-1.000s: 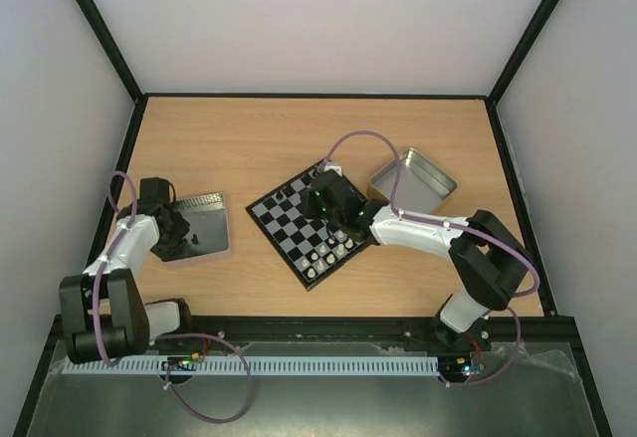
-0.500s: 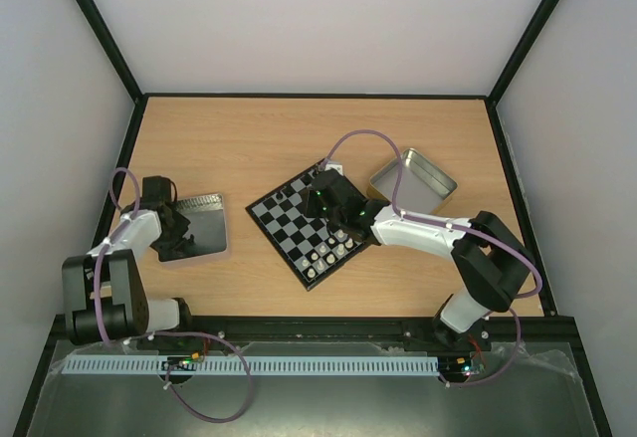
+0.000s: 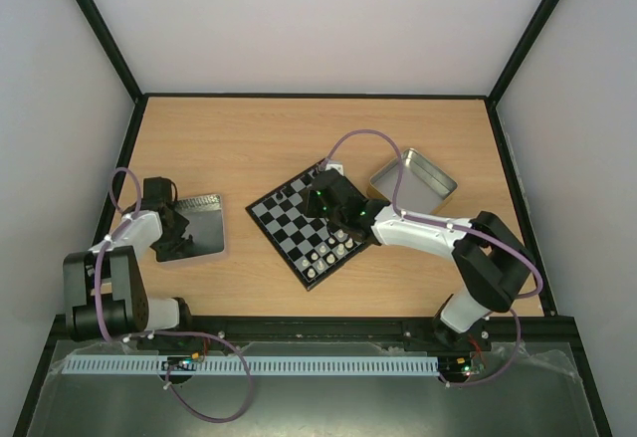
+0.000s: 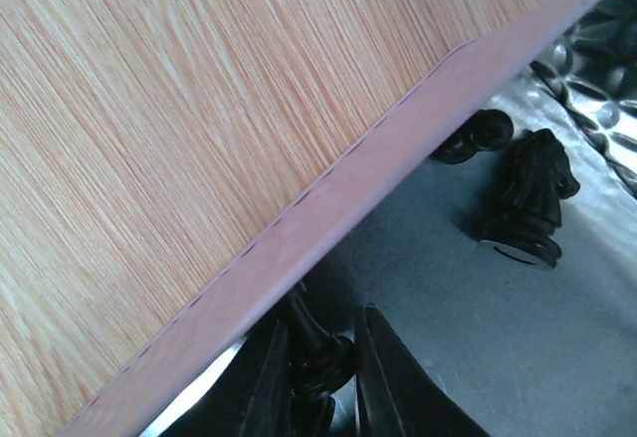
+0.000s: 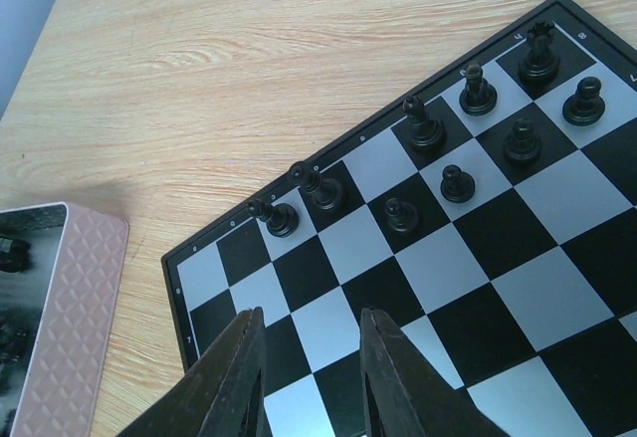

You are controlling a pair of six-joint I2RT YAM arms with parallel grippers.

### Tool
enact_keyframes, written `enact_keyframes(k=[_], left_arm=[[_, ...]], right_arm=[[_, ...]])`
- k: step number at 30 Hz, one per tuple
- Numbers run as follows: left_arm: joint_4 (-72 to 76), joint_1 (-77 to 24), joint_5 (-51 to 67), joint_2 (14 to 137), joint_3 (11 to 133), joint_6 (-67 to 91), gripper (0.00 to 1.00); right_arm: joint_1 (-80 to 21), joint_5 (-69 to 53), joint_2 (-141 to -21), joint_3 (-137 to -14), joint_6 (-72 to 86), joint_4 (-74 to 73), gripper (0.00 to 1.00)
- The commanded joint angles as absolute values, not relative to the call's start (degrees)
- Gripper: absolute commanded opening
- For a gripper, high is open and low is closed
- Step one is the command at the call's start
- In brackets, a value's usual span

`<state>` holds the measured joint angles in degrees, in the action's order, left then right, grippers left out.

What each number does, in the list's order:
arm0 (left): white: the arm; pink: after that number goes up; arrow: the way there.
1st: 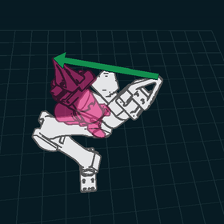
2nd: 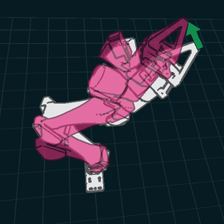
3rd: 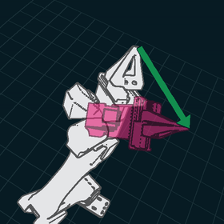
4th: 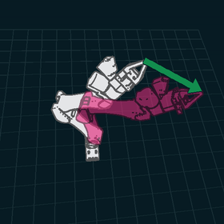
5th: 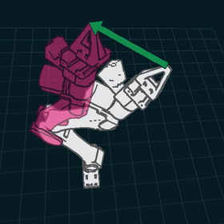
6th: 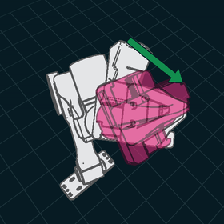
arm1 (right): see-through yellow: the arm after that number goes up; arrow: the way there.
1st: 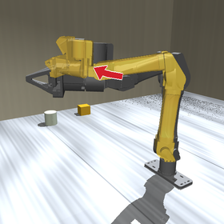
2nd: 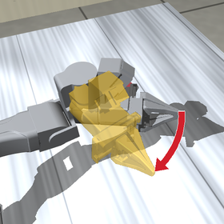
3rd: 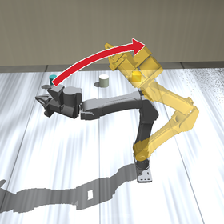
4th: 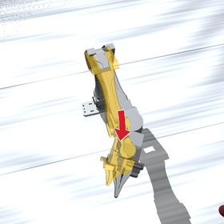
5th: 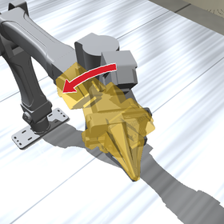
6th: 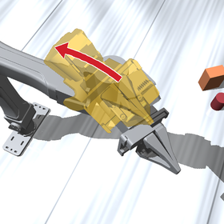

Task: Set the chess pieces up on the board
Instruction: Pick up the chess piece from the storage box.

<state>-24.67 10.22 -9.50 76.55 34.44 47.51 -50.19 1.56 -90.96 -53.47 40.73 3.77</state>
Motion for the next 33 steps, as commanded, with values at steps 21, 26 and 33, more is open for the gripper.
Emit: enact_keyframes(k=[21, 26, 33], left_arm=[[-17.53, -11.41, 14.05, 60.71, 42.1, 29.03, 0.12], [-11.61, -20.05, 24.21, 58.82, 45.99, 20.62, 0.12], [-6.73, -24.26, 42.83, 56.88, 49.8, 7.66, 0.11]], right_arm=[[-40.47, -21.17, -80.29, -53.3, 40.34, 4.68, 0.34], [-37.15, -32.58, -77.03, -53.84, 40.7, 5.8, 0.44], [-37.0, -48.33, -73.73, -54.19, 41.76, 12.74, 0.58]])
